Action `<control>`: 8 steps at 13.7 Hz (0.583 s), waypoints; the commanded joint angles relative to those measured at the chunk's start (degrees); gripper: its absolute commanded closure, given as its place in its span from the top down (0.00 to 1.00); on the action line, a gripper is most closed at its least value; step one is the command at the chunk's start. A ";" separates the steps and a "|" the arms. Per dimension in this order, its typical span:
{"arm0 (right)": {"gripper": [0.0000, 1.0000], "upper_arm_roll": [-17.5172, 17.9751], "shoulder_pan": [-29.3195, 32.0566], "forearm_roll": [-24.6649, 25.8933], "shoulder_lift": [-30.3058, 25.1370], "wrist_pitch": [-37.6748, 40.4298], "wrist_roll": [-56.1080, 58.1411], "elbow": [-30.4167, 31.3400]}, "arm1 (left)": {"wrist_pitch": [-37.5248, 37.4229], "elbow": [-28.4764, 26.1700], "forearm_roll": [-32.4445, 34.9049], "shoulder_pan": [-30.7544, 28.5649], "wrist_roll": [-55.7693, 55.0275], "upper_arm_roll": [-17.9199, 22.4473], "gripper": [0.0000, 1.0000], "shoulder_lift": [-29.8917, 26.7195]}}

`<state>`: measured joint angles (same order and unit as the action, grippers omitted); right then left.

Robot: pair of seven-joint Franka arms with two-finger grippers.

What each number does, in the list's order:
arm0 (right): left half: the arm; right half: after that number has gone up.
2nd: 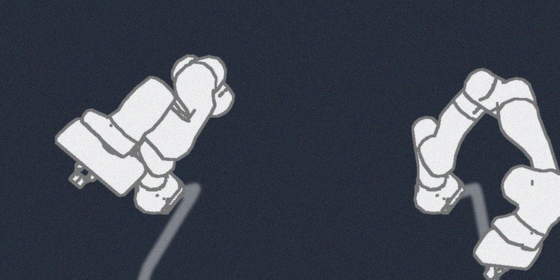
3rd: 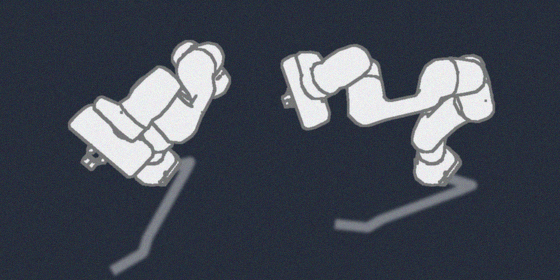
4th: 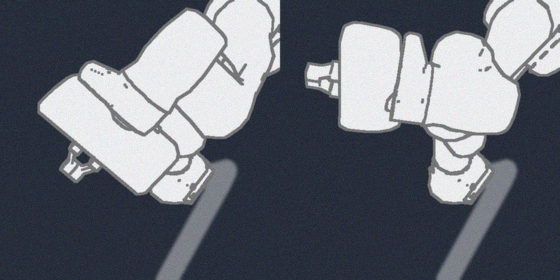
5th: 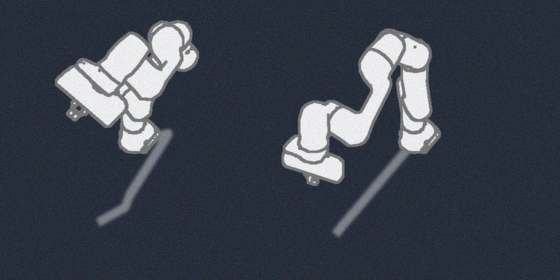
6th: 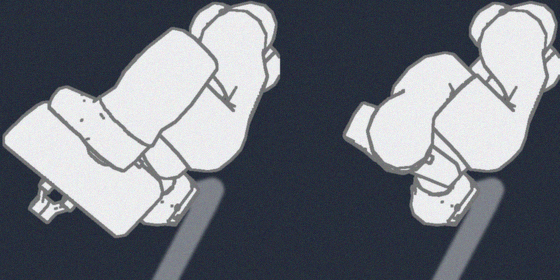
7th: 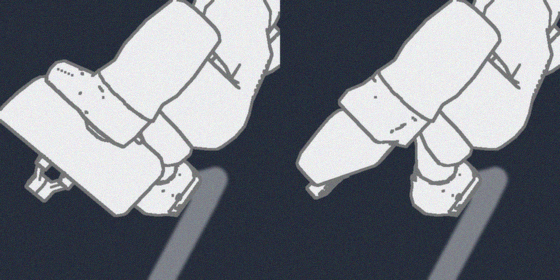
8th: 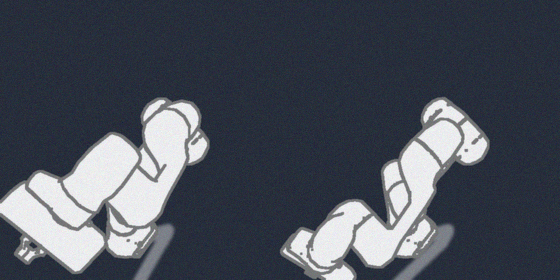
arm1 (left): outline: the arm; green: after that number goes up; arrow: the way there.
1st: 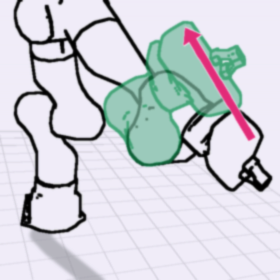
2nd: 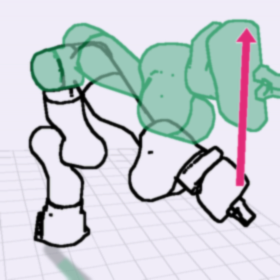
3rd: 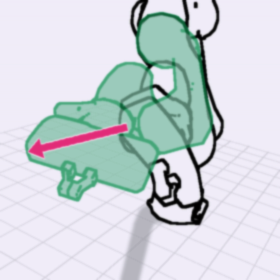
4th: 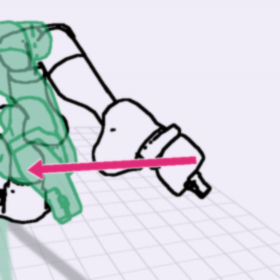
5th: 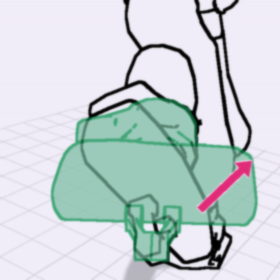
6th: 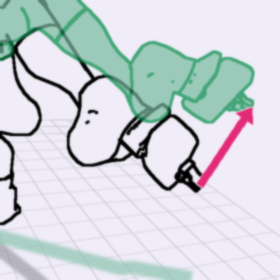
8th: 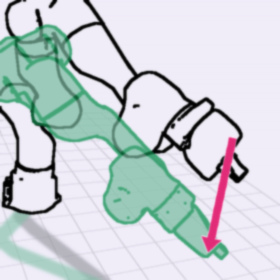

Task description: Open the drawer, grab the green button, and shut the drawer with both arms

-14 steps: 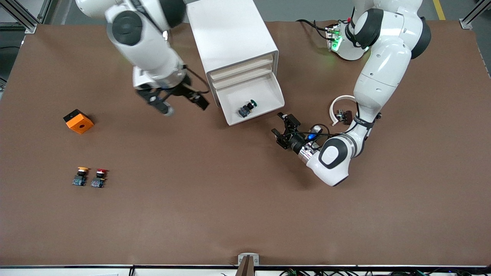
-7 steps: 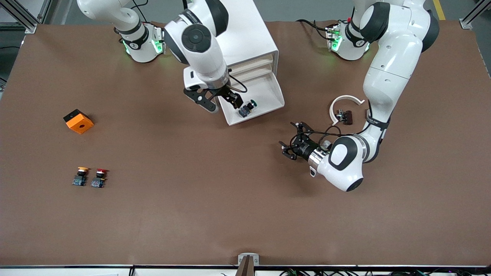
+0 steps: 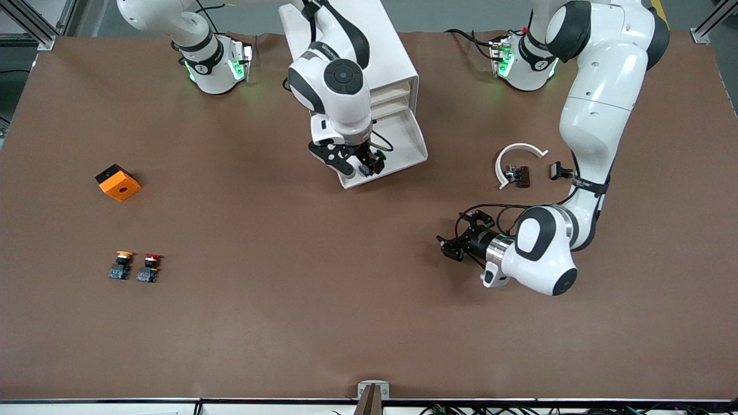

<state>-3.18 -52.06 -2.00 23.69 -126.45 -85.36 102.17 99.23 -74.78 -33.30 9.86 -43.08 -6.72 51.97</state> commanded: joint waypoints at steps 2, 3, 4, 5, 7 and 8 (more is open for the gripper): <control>1.00 -0.78 -1.82 2.44 3.90 -1.78 -4.10 -1.97 | 8.51 -0.36 7.17 2.71 8.01 1.62 1.00 -3.63; 1.00 -0.78 -2.16 2.53 4.69 -2.04 -4.46 -2.32 | 10.44 -0.36 9.28 3.66 8.28 1.79 1.00 -3.89; 1.00 -0.78 -2.17 2.53 5.31 -1.96 -4.55 -2.84 | 13.07 -0.28 12.00 4.02 8.37 1.80 1.00 -4.07; 1.00 -0.78 -2.26 2.53 5.57 -1.96 -4.72 -3.02 | 15.10 -0.27 14.37 4.03 8.37 1.71 1.00 -4.33; 1.00 -0.78 -2.69 2.61 6.80 -2.04 -6.04 -3.63 | 20.27 -0.27 15.45 4.03 8.28 1.79 1.00 -4.25; 1.00 -0.78 -2.70 2.61 7.76 -1.96 -6.22 -4.34 | 23.61 -0.36 15.63 4.03 8.02 1.80 1.00 -4.25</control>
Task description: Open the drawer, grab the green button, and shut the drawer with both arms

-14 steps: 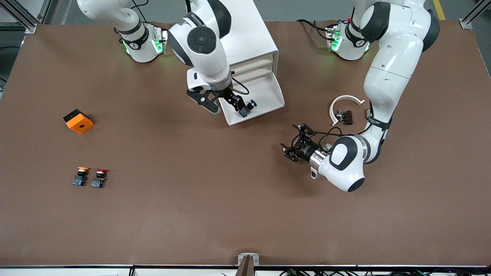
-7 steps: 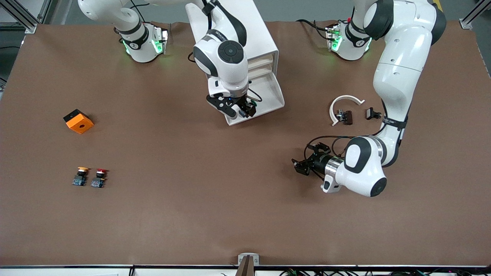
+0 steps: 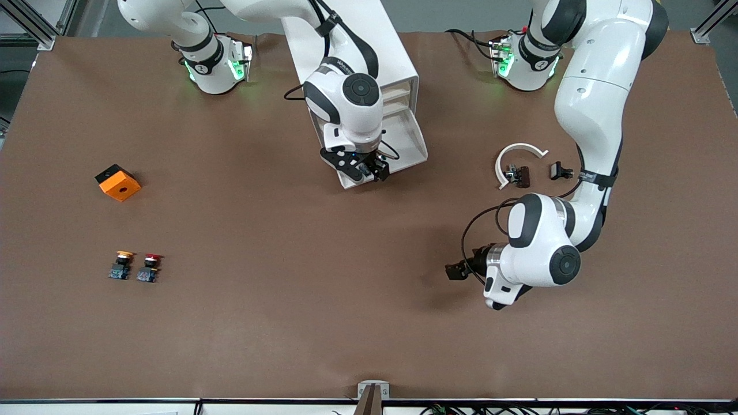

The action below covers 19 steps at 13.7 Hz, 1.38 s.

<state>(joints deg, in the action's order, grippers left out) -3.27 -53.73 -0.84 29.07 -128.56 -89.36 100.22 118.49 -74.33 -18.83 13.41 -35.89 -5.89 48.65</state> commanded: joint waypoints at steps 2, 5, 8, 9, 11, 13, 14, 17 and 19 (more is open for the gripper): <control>1.00 -0.68 -1.20 1.45 3.18 0.15 -2.22 -2.92 | 6.66 -0.99 1.86 0.74 0.82 0.97 1.00 -0.92; 1.00 -0.68 -1.38 1.45 3.27 0.15 -2.22 -2.92 | 9.74 -1.34 2.92 1.01 0.91 0.79 1.00 -0.39; 0.90 -0.68 -1.38 1.37 3.01 0.59 -2.22 -3.01 | 10.01 -1.34 4.22 1.01 1.09 0.70 1.00 -0.22; 0.89 -0.68 -1.29 1.28 3.01 0.67 -2.22 -3.01 | 10.01 -1.34 5.11 1.01 1.00 0.62 1.00 -0.13; 0.87 -0.68 -1.29 1.19 2.92 0.94 -2.13 -3.62 | 10.18 -1.43 5.29 1.01 1.09 0.70 1.00 -0.13; 0.84 -0.60 -1.29 1.28 2.83 0.94 -2.04 -3.80 | 11.67 -2.22 5.20 0.92 1.09 0.70 1.00 -0.22; 0.84 -0.59 -1.29 1.28 2.83 0.94 -2.04 -3.80 | 11.68 -2.57 5.29 0.92 0.91 0.70 1.00 -0.74; 0.80 -0.59 -1.29 1.19 2.83 1.38 -1.96 -3.80 | 11.68 -5.81 5.29 1.45 0.38 0.79 1.00 -4.69; 0.79 -0.59 -1.29 1.19 2.83 1.73 -1.87 -3.80 | 11.76 -8.01 5.20 1.80 0.21 0.79 1.00 -6.89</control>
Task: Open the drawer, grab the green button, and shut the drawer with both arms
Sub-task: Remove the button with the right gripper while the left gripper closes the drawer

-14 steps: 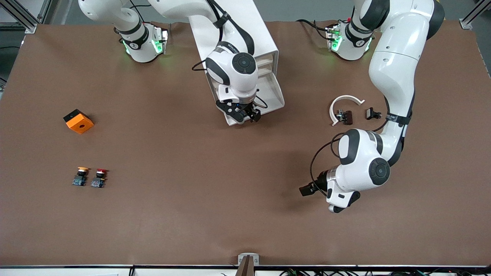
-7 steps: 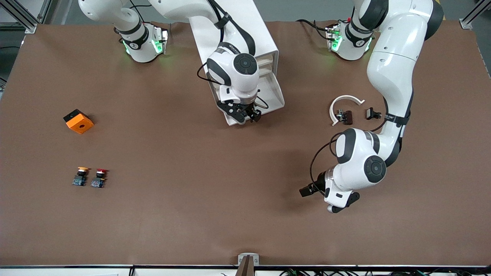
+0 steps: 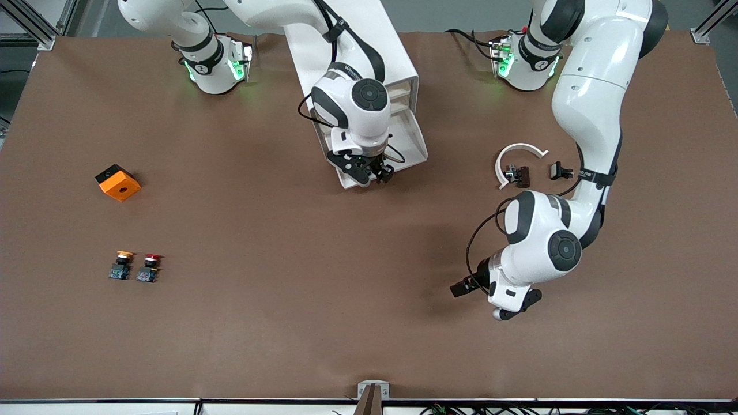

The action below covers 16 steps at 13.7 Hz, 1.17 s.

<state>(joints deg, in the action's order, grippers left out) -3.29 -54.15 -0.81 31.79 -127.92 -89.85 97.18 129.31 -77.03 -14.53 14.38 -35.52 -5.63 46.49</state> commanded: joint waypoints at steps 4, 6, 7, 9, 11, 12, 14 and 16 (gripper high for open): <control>0.58 -0.49 -0.96 1.16 0.03 2.50 -0.77 -0.76 | 1.03 -6.20 0.91 3.80 -4.10 0.62 1.00 -5.27; 0.22 -0.49 -1.22 1.16 -0.06 2.59 -0.68 -0.76 | 1.21 -8.47 1.00 5.64 -7.10 0.71 1.00 -6.67; 0.00 -0.49 -1.22 0.64 -0.06 2.68 -1.20 -0.94 | 1.21 -10.05 1.78 6.61 -8.33 0.71 1.00 -7.81; 0.00 -0.49 -1.05 0.19 -0.06 4.77 -1.29 -1.72 | 2.43 -13.05 6.69 8.64 -13.06 0.54 1.00 -9.57; 0.00 -0.58 -0.43 0.19 -0.23 7.58 -0.59 -3.56 | 3.14 -14.37 9.34 11.18 -15.54 0.54 1.00 -9.49; 0.00 -0.58 0.35 0.19 -0.23 9.77 -0.33 -5.32 | 3.14 -14.90 9.43 11.63 -15.72 0.45 1.00 -9.49; 0.00 -0.32 2.99 -0.59 -0.23 15.83 2.21 -10.23 | 3.14 -16.04 9.61 12.07 -15.81 0.27 1.00 -9.66; 0.00 -0.58 5.45 -4.80 -0.58 19.71 5.37 -14.80 | 3.14 -16.57 9.61 12.95 -15.72 0.19 1.00 -9.49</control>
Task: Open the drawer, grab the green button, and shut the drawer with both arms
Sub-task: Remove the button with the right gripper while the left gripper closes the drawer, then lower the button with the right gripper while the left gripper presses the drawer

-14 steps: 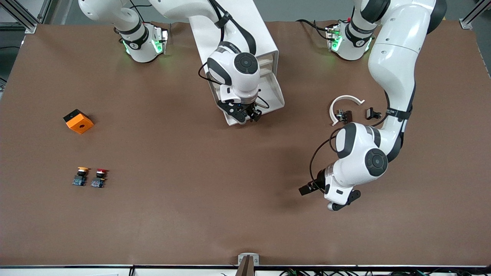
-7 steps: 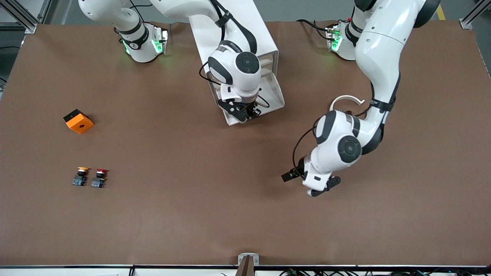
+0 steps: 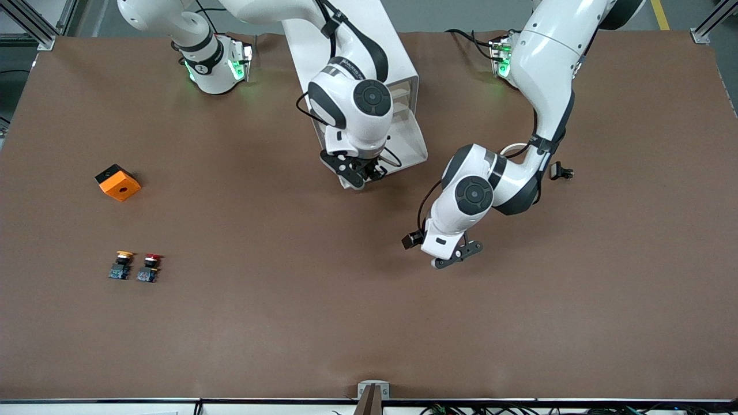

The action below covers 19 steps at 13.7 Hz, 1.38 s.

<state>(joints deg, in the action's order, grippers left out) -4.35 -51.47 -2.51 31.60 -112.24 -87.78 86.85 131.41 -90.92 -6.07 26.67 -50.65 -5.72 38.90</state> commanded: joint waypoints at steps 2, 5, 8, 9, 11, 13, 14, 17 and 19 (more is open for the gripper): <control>0.00 0.48 6.72 -3.47 -3.03 6.94 9.00 -5.20 | -1.31 -3.47 1.23 1.37 -0.68 0.01 1.00 -1.99; 0.00 0.13 14.71 -2.86 -7.42 12.20 22.69 -5.12 | -6.85 -3.65 1.14 3.22 -0.67 0.01 1.00 -3.47; 0.00 -0.31 24.54 -2.50 -8.14 12.49 41.22 -4.42 | -7.48 -3.91 1.58 4.71 -0.50 0.18 1.00 -3.66; 0.00 -0.31 27.80 -2.24 -8.14 11.70 46.51 -3.19 | -7.48 -3.91 3.85 5.58 -0.15 0.18 1.00 -3.40; 0.00 -0.31 33.08 -2.15 -8.14 7.41 55.92 -1.08 | -7.57 -4.44 5.63 6.03 0.12 -0.08 1.00 -4.18; 0.00 -0.22 38.53 -2.15 -7.70 3.19 64.35 1.29 | -7.57 -4.44 5.71 6.91 0.20 -0.34 1.00 -4.10; 0.00 -0.22 40.82 -2.15 -7.61 0.04 69.36 3.13 | -7.57 -4.70 5.71 7.00 0.20 -0.43 1.00 -4.10; 0.00 -0.22 46.71 -2.15 -3.85 -7.09 79.15 4.11 | -7.57 -4.70 5.71 7.52 0.20 -1.48 1.00 -3.92; 0.00 -0.31 47.34 -1.10 -0.33 -12.10 79.87 4.11 | -7.57 -4.70 5.63 7.52 0.20 -2.89 1.00 -3.75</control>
<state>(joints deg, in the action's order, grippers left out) -5.84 -4.87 -4.66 28.44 -120.98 -8.68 91.42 124.16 -94.01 -1.46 33.99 -50.56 -7.55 36.76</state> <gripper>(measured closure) 0.590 0.000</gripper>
